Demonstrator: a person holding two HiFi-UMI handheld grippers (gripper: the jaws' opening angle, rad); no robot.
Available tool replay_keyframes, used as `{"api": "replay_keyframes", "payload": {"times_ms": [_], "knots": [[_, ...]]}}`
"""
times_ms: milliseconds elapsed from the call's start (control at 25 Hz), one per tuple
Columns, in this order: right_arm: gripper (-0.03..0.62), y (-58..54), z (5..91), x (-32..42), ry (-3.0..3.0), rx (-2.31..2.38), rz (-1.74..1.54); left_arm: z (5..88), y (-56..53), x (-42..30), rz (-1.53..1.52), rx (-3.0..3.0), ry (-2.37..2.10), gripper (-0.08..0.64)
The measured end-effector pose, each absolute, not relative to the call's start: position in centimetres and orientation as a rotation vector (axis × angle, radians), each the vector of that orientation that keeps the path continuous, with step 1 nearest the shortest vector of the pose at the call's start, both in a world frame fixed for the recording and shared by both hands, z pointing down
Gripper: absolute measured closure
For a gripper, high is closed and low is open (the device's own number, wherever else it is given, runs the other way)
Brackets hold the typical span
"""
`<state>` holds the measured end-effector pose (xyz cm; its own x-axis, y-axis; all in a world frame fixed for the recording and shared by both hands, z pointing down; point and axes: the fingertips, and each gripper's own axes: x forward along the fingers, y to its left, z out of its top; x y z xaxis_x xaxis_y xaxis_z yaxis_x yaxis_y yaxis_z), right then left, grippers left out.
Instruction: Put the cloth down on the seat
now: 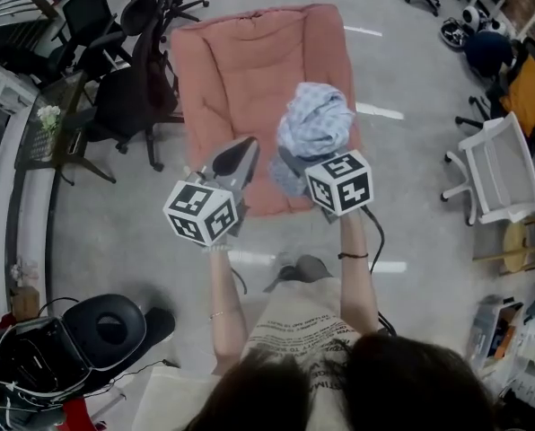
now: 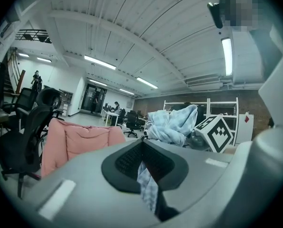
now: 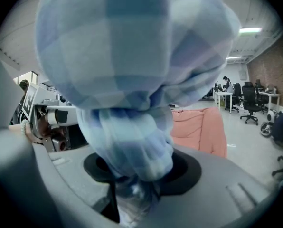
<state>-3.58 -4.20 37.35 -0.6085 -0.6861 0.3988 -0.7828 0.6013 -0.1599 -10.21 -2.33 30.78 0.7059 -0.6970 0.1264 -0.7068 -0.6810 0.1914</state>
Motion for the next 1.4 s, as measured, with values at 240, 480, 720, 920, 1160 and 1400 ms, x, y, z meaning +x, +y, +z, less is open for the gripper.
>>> {"api": "replay_keyframes", "payload": {"times_ms": [240, 480, 720, 920, 1160, 1400], "knots": [[0.368, -6.5, 38.2, -2.8, -2.520, 1.168, 0.485, 31.7, -4.4, -9.4, 0.079, 2.662, -1.126, 0.552], [0.368, -9.8, 39.8, -1.8, -2.516, 1.116, 0.531, 33.9, -7.4, -8.2, 0.113, 2.601, -1.149, 0.552], [0.368, -13.8, 42.3, -1.7, -2.492, 1.025, 0.578, 36.6, -11.2, -7.8, 0.123, 2.521, -1.182, 0.552], [0.368, -16.3, 43.5, -0.8, -2.476, 0.957, 0.602, 38.1, -13.6, -7.2, 0.125, 2.457, -1.222, 0.552], [0.368, -18.8, 44.9, -1.2, -2.463, 0.880, 0.614, 39.4, -15.8, -7.5, 0.126, 2.402, -1.270, 0.552], [0.368, -20.8, 45.7, -2.3, -2.467, 0.808, 0.615, 40.7, -17.2, -7.9, 0.121, 2.360, -1.307, 0.552]]}}
